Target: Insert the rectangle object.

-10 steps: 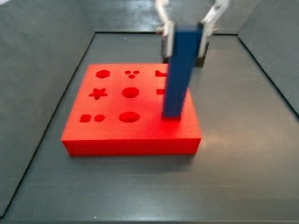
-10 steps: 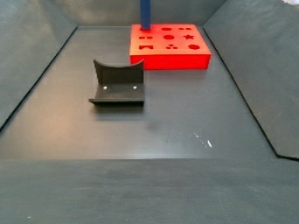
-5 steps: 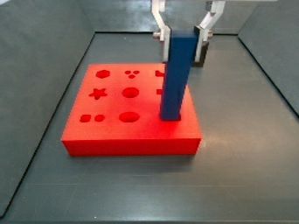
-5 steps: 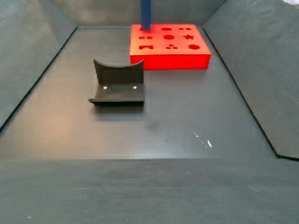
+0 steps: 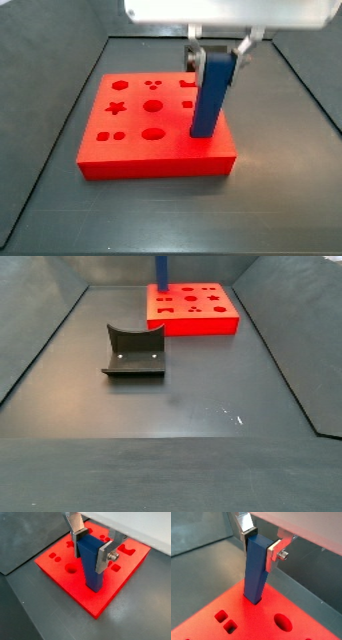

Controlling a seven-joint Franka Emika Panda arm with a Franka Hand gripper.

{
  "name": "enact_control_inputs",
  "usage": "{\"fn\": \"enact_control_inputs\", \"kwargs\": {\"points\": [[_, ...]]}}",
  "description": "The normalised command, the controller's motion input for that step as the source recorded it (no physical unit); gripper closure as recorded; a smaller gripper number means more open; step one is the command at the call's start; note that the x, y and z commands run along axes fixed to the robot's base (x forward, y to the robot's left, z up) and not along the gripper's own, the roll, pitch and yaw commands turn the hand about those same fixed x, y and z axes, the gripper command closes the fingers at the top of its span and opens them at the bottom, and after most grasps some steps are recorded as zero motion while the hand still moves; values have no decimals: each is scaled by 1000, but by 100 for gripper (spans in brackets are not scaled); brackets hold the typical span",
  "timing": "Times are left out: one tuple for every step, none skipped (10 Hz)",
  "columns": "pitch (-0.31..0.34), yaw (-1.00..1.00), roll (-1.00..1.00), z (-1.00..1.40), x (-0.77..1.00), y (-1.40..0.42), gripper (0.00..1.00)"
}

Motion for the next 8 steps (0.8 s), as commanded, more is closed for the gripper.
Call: {"fn": "enact_control_inputs", "kwargs": {"points": [[-24, -26, -201, -731, -11, 0, 100], [0, -83, -243, -651, -169, -46, 100], [0, 0, -226, -671, -254, -40, 100], [-14, 0, -153, -637, -411, -69, 100], [-13, 51, 0, -331, -311, 0, 100], [-20, 0, 0, -291, -506, 0, 100], [-26, 0, 0, -234, -557, 0, 100], [-11, 0, 0, -103, -180, 0, 100]]}}
